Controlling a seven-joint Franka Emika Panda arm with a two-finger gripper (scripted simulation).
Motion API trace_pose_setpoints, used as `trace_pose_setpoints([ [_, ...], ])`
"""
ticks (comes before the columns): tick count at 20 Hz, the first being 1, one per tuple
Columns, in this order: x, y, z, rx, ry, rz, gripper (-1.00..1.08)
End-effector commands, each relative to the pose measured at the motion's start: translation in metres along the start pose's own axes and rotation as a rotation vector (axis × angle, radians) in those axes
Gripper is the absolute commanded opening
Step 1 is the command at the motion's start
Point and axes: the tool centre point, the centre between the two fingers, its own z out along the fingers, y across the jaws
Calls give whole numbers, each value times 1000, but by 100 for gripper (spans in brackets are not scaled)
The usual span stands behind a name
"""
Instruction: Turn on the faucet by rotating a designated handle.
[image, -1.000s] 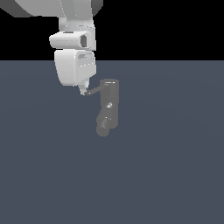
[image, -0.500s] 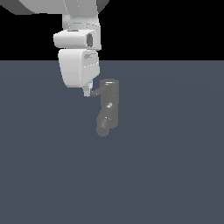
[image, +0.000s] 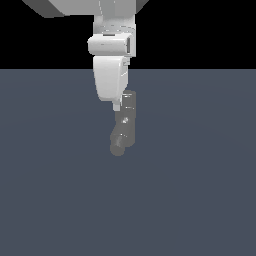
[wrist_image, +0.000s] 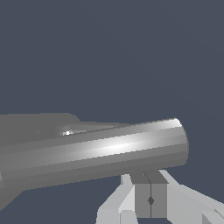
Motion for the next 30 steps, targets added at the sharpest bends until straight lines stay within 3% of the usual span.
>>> trace_pose_setpoints([
  [1,27,-1,0,0,1,24,-100],
  [7,62,0,0,-1,2,25,-100],
  [8,62,0,0,-1,2,25,-100],
  [9,42,-1,0,1,0,-4,-100],
  [30,116,-63,0,-1,2,19,-100],
])
